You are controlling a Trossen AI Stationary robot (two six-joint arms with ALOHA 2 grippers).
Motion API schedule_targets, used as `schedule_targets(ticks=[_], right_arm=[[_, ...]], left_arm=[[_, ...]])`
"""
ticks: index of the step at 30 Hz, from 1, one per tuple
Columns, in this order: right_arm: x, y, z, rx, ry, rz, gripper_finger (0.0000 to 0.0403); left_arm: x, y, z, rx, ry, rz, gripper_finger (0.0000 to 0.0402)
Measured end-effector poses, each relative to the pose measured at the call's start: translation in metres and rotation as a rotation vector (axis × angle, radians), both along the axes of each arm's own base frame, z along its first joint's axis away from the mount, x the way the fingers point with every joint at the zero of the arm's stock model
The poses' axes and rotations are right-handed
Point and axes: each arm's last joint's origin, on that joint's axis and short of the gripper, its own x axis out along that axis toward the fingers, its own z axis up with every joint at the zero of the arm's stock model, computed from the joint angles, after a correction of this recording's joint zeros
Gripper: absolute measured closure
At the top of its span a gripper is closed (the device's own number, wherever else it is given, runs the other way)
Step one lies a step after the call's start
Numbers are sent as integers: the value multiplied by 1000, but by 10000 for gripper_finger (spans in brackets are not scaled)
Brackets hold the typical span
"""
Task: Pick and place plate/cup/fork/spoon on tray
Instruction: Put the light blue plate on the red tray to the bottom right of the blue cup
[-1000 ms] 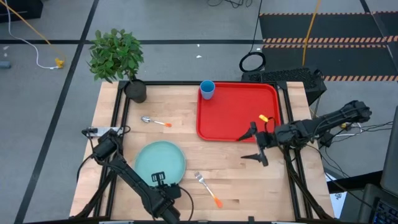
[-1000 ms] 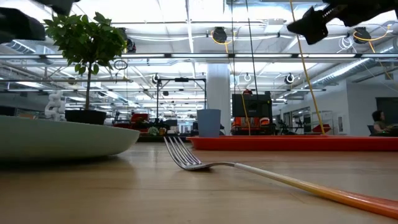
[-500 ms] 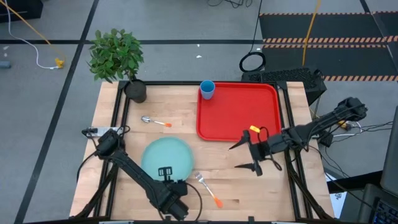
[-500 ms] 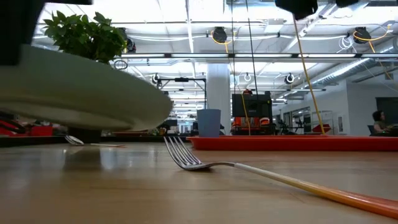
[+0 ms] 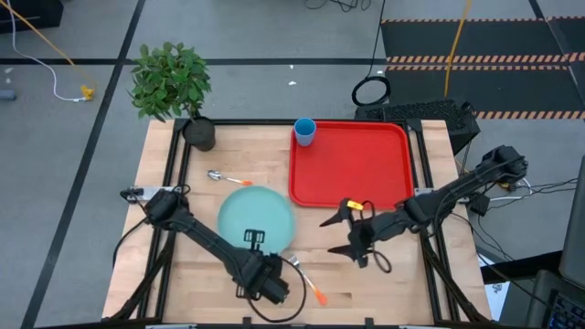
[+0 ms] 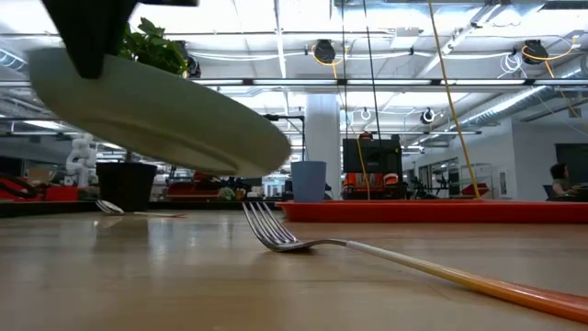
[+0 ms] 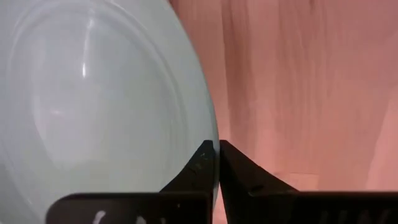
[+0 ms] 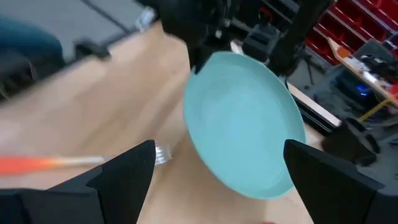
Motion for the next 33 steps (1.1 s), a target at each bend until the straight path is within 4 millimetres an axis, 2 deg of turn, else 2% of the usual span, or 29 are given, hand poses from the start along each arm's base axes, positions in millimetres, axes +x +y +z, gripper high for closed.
schedule_targets(ticks=[8, 14, 22, 28, 33], right_arm=[[24, 2, -14, -85, 51, -36, 55], [42, 1, -21, -95, 84, -60, 55], [66, -5, -32, -72, 125, -121, 58], [68, -13, -32, -51, 133, -158, 87], [66, -17, -38, -63, 204, -144, 119]], left_arm=[[11, 22, 3, -3, 23, -111, 393], [11, 39, 23, 8, -23, -156, 390], [4, 48, 44, 1, -59, -261, 394], [5, 50, 44, 6, -45, -333, 389], [8, 57, 44, 15, -41, -336, 394]])
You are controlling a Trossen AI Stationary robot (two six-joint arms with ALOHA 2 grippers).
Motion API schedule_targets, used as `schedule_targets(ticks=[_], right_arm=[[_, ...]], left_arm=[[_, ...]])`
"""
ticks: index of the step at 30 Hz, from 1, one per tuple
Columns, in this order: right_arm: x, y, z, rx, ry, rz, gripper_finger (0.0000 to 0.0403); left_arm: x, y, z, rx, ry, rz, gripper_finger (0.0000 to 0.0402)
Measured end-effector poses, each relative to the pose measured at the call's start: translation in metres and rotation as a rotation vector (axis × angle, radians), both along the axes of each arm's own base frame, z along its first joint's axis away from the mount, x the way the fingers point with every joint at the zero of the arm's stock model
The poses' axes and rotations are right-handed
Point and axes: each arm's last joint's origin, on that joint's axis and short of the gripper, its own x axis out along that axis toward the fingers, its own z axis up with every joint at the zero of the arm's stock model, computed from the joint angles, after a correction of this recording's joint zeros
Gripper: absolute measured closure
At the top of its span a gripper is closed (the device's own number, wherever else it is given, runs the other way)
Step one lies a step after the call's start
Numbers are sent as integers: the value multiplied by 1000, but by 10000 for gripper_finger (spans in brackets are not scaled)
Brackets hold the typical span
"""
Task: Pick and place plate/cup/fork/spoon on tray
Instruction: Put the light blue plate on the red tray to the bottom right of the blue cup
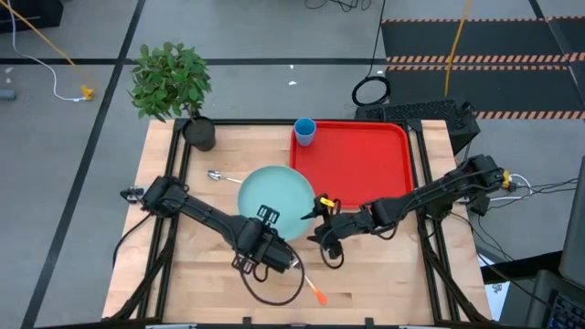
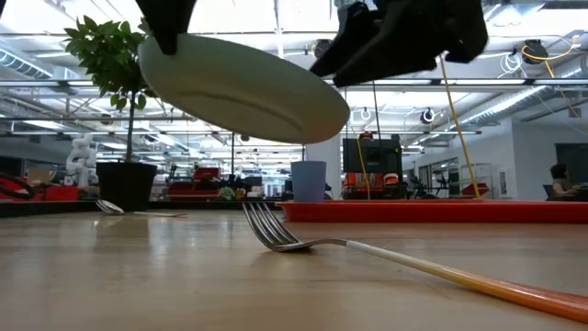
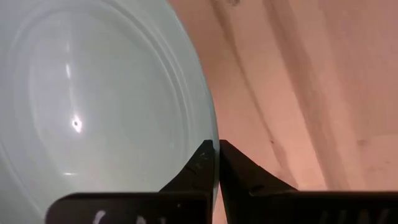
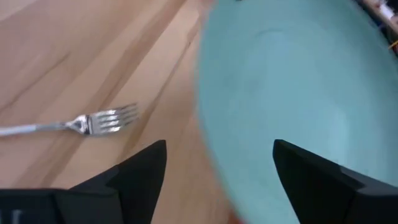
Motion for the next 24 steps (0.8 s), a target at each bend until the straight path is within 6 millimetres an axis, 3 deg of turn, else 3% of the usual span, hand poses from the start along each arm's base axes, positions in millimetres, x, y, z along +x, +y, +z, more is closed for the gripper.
schedule_targets(ticks=[6, 18, 24], right_arm=[[0, -2, -1, -17, 15, 2, 169], [0, -9, -3, -34, 44, 17, 327], [0, -10, -4, -44, 47, 28, 368]], left_arm=[[2, 4, 0, 8, 2, -10, 389], [3, 7, 0, 9, 1, -2, 388], [3, 7, 0, 17, -5, 0, 392]])
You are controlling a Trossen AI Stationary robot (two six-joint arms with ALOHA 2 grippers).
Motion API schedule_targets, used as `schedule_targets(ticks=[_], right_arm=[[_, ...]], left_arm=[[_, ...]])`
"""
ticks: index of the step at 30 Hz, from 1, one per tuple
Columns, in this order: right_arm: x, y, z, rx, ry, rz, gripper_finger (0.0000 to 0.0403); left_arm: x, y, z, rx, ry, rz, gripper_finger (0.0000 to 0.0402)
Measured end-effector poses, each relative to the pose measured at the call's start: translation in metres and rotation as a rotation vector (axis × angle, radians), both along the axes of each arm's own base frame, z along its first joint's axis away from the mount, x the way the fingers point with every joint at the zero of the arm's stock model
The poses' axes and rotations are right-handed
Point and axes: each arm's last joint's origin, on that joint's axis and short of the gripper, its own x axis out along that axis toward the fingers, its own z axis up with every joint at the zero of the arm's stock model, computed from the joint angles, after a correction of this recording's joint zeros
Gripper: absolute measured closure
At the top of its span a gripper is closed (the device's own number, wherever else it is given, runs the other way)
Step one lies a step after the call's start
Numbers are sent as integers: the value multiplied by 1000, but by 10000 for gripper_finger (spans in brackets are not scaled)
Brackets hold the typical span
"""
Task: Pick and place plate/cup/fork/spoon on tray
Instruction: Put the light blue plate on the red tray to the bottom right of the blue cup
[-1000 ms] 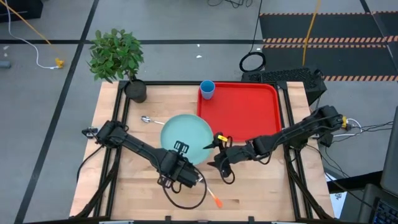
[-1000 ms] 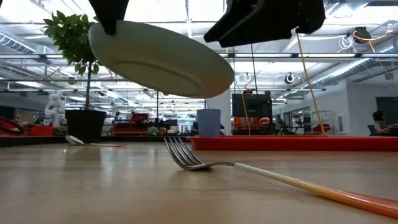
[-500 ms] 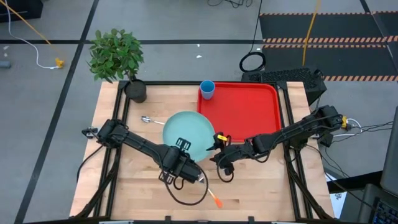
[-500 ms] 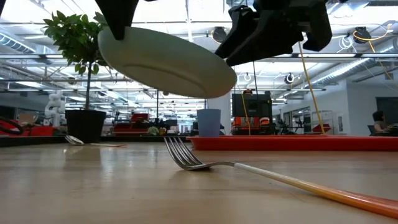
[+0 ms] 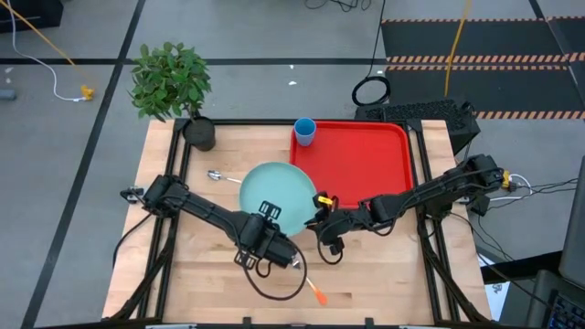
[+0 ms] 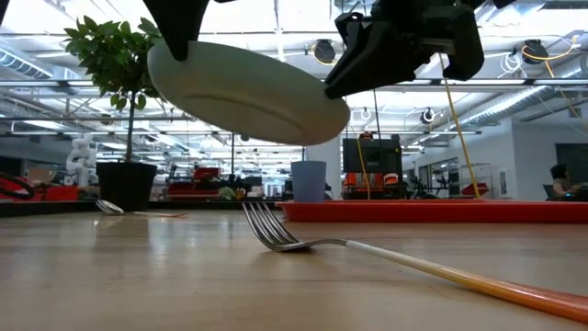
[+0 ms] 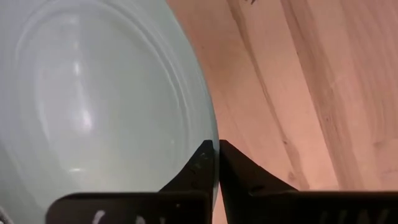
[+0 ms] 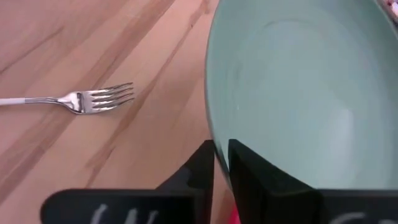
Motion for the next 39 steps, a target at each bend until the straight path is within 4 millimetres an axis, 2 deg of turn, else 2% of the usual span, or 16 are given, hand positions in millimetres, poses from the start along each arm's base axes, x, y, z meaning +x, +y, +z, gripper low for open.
schedule_targets(ticks=[3, 8, 11, 14, 19, 22, 24, 27, 33, 36, 39], right_arm=[[0, 1, -1, 16, 9, 22, 359], [0, 1, -1, 13, 9, 23, 317], [0, 1, -1, 6, 9, 22, 313], [0, 1, -1, 5, 9, 23, 332], [-1, 0, -2, -15, 24, 39, 392], [-1, 1, -2, -20, 25, 39, 393], [-1, 0, -2, -24, 27, 39, 393], [-2, 1, -2, -29, 26, 44, 400], [-4, -1, 1, -40, 33, 43, 402], [-11, -2, 8, -42, 42, 43, 402], [-19, -5, 15, -29, 60, 28, 402]], left_arm=[[0, 0, 0, 18, -7, -6, 384], [1, 0, 0, 21, -8, -16, 394], [1, 0, 0, 22, -11, -16, 393], [2, 0, 0, 17, -22, -16, 384], [3, 0, 0, 14, -34, -16, 391], [4, 1, 0, 12, -44, 27, 389], [4, 3, 0, 43, -77, 95, 372], [5, 6, 1, 96, -129, 174, 326], [2, 1, 6, 131, -174, 231, 235], [1, -2, 10, 125, -206, 262, 208], [-4, -8, 18, 122, -252, 274, 197]])
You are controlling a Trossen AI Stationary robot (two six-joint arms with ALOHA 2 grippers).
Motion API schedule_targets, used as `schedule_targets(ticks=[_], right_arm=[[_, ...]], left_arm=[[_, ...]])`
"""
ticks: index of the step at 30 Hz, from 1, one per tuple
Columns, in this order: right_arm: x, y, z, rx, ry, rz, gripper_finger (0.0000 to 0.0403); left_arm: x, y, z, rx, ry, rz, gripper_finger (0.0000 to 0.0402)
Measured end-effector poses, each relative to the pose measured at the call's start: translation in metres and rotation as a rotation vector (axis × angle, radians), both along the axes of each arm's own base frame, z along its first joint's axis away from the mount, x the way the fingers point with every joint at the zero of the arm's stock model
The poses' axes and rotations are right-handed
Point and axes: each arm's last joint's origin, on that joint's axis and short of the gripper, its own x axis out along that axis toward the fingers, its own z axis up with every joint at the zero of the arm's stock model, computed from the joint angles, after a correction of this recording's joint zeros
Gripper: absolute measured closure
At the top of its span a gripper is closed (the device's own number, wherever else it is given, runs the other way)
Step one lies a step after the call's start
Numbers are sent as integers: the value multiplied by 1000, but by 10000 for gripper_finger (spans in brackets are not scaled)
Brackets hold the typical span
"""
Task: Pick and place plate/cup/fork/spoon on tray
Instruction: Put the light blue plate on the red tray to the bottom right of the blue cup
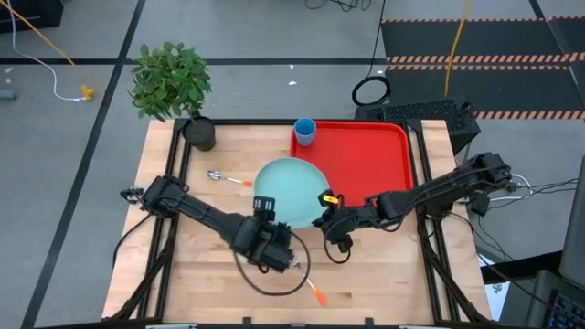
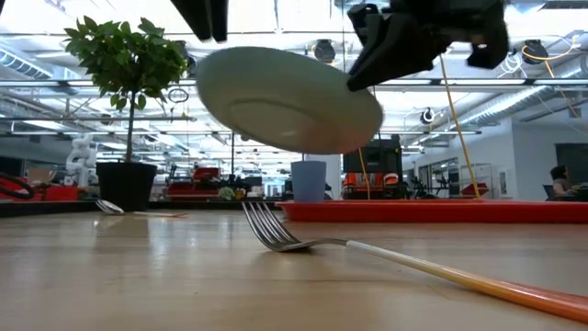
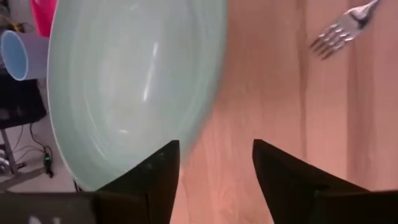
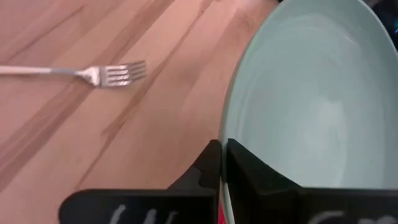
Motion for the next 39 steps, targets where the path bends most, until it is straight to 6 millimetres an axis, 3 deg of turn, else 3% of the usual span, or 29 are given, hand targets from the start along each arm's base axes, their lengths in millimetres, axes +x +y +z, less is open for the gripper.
schedule_targets(ticks=[11, 18, 24, 29, 34, 39], right_arm=[[-32, -11, 15, 32, 106, -149, 403], [-41, -16, 11, -6, 171, -257, 403], [-45, -18, 9, 6, 199, -320, 403], [-47, -20, 7, 0, 216, -361, 403], [-47, -26, 6, 9, 223, -401, 403], [-49, -33, 1, 20, 245, -451, 403]], left_arm=[[-36, -19, 39, 157, -354, 103, 229], [-40, -20, 45, 266, -451, 94, 257], [-38, -6, 19, 394, -410, 111, 280], [-45, 21, 5, 468, -390, 171, 286], [-57, 45, -4, 405, -443, 216, 286], [-65, 61, -12, 259, -521, 154, 286]])
